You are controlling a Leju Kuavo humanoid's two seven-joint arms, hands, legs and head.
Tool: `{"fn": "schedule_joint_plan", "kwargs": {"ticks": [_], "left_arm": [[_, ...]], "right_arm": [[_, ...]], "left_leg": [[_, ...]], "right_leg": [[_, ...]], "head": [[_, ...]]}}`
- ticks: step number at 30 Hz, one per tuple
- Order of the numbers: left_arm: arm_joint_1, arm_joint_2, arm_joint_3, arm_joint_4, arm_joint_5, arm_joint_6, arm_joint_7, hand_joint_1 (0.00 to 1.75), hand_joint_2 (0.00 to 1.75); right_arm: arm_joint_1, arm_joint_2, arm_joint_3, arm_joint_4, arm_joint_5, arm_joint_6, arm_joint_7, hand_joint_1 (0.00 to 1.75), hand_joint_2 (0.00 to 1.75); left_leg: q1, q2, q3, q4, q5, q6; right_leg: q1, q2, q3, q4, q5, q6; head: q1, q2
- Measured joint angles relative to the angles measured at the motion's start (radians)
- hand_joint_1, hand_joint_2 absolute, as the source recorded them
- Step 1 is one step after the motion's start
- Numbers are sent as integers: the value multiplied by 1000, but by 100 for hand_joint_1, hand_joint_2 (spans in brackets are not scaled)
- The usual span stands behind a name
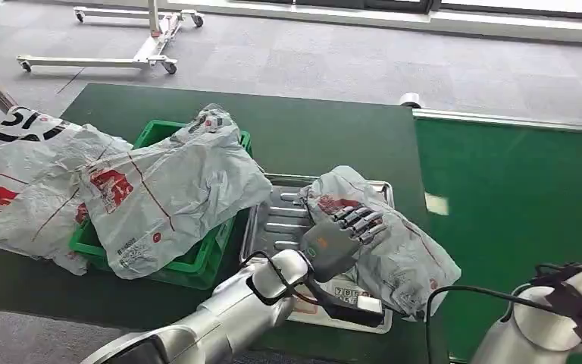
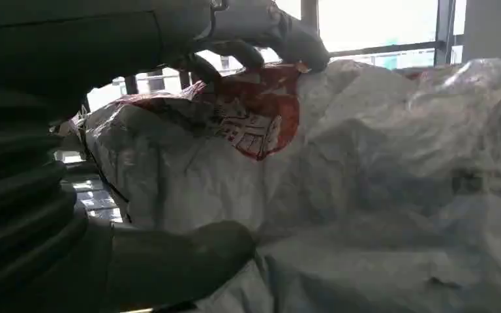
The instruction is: Moved the parcel from conveyor to table for the left to box.
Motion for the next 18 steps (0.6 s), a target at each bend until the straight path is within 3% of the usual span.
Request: {"fn": "schedule_joint_plan", "kwargs": {"ticks": [14, 18], "left_arm": [[-19, 0, -18, 53, -19, 12, 12, 175, 175], [-20, 0, -18, 57, -37, 88, 53, 175, 175]], "right_arm": [[-4, 1, 0, 23, -8, 0, 0, 0, 175], [-4, 1, 0, 26, -8, 0, 0, 0, 175]], "left_leg": [[0, 0, 0, 0, 0, 0], [0, 0, 0, 0, 1, 0]], "right_leg": [[0, 0, 0, 0, 0, 0], [0, 0, -1, 0, 0, 0]], "head": [[0, 0], [0, 0]]}}
